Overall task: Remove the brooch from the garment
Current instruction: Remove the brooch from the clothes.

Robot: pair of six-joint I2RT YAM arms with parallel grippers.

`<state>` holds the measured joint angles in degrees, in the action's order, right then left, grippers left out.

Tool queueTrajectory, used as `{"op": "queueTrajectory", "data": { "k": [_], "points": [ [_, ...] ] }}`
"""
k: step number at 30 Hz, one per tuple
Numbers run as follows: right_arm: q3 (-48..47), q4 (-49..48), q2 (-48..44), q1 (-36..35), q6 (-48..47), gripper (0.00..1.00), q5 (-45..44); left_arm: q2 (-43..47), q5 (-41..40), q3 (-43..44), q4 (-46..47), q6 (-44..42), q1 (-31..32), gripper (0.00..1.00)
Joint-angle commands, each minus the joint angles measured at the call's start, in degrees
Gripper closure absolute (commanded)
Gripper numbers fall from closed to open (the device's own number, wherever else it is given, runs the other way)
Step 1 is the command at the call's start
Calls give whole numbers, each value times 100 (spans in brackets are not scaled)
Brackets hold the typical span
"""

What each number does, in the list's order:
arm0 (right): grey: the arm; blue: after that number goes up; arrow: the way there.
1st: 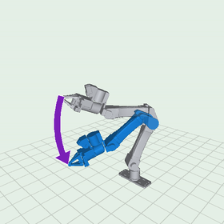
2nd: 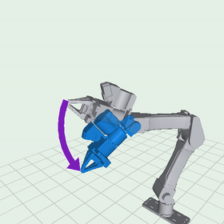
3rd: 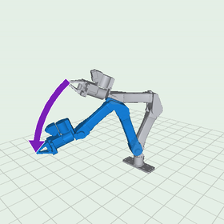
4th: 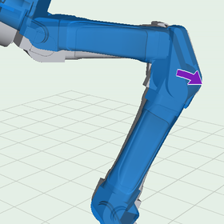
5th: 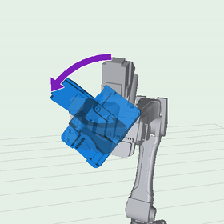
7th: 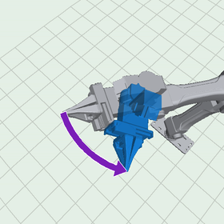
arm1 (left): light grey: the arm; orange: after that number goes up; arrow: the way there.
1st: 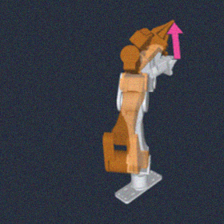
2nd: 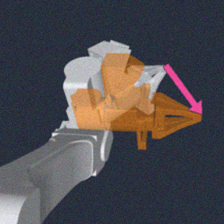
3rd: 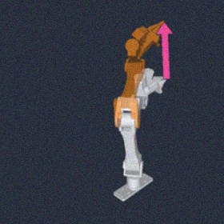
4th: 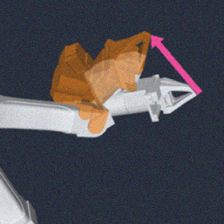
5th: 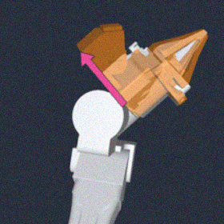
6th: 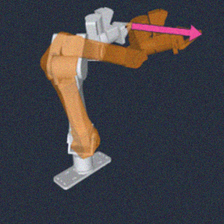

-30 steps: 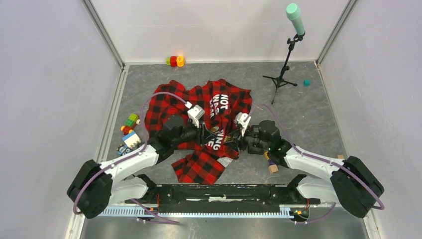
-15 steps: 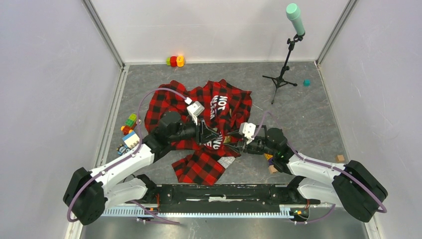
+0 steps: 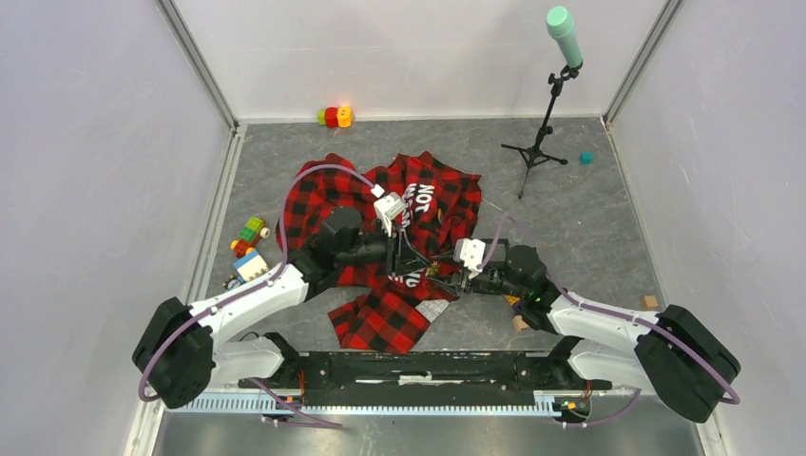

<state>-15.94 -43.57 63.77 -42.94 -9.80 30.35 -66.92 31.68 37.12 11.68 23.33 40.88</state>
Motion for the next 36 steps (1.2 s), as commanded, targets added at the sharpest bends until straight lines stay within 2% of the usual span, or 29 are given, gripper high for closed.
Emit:
{"op": "queueTrajectory", "data": {
  "k": [1, 7, 12, 16, 17, 21, 23, 29, 32, 36],
  "points": [
    [-279, -144, 18, -70, -118, 63, 26, -198, 20, 350, 132, 184, 145, 62],
    [-291, -162, 25, -83, -83, 63, 86, -448, -200, 536, -247, 71, 251, 65],
    [-288, -141, 37, -90, -66, 63, 99, -515, -327, 592, -373, 15, 296, 74],
    [-328, -46, 39, -91, -3, 62, 25, -593, -538, 715, -739, -191, 315, 91],
    [-354, 23, 48, -92, 13, 59, -3, -589, -526, 717, -755, -243, 319, 97],
    [-459, 619, 46, -90, 5, 41, -285, -397, -679, 763, -973, -618, 315, 98],
    [-370, 801, -27, -93, -49, 37, -428, -323, -879, 959, -1508, -879, 311, 98],
    [49, 760, -397, -84, -72, 35, -293, -382, -1002, 1800, -2930, -1401, 315, 98],
    [57, 729, -480, -83, -27, 36, -250, -314, -903, 2000, -3153, -1580, 294, 98],
    [-103, 774, -586, -83, 53, 37, -178, -330, -360, 2340, -3365, -1627, 102, 98]
  ]
}}
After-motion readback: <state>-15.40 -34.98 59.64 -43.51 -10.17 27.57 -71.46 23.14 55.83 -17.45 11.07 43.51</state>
